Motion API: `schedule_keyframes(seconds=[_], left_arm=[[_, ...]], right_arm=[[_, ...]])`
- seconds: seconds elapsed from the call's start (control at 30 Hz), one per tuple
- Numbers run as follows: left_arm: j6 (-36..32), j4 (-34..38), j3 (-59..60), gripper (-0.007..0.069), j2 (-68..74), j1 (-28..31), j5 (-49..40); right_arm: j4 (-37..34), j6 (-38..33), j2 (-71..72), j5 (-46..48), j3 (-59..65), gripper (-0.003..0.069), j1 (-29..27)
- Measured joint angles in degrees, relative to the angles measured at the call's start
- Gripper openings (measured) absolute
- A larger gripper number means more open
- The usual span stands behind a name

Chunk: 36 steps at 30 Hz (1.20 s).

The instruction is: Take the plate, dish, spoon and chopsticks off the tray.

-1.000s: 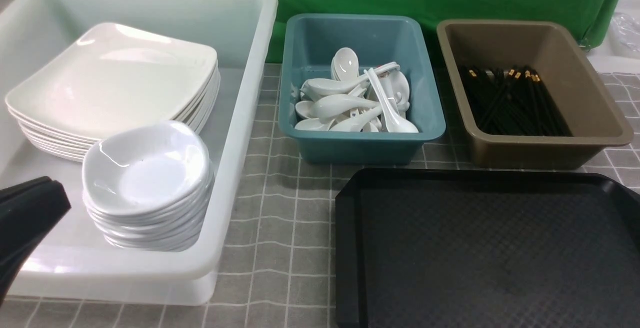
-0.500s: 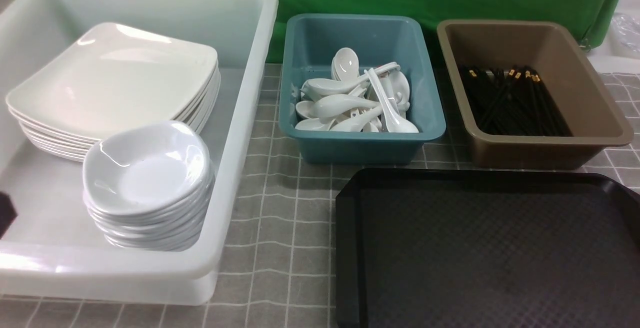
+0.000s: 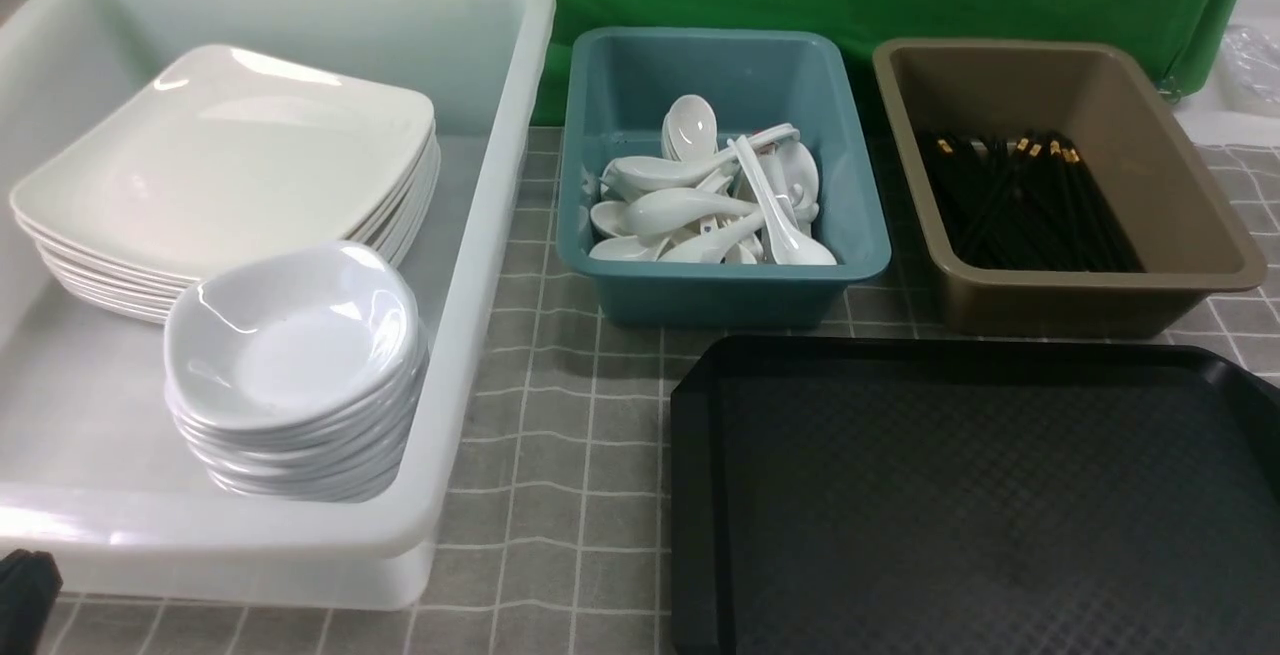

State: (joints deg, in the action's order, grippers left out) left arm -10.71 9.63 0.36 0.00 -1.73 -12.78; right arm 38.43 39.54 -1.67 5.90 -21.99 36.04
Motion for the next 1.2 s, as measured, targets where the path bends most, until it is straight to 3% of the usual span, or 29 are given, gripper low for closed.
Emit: schedule_keyframes(seconds=[1.0, 1.13, 1.17, 1.2], left_arm=[[0.0, -0.07, 0.0, 0.0004, -0.06, 0.0, 0.06], [0.0, -0.07, 0.0, 0.0006, -0.06, 0.0, 0.06], [0.0, -0.07, 0.0, 0.0006, -0.06, 0.0, 0.06], [0.0, -0.07, 0.0, 0.0006, -0.06, 0.0, 0.06]], right_arm=[[-0.52, 0.0, 0.0, -0.47, 0.0, 0.0236, 0.0], [-12.38, -8.5, -0.06, -0.91, 0.0, 0.0237, 0.0], [-18.92, -16.06, -0.1, -1.03, 0.0, 0.0237, 0.0], [-21.18, -18.42, -0.1, -1.03, 0.0, 0.0237, 0.0]])
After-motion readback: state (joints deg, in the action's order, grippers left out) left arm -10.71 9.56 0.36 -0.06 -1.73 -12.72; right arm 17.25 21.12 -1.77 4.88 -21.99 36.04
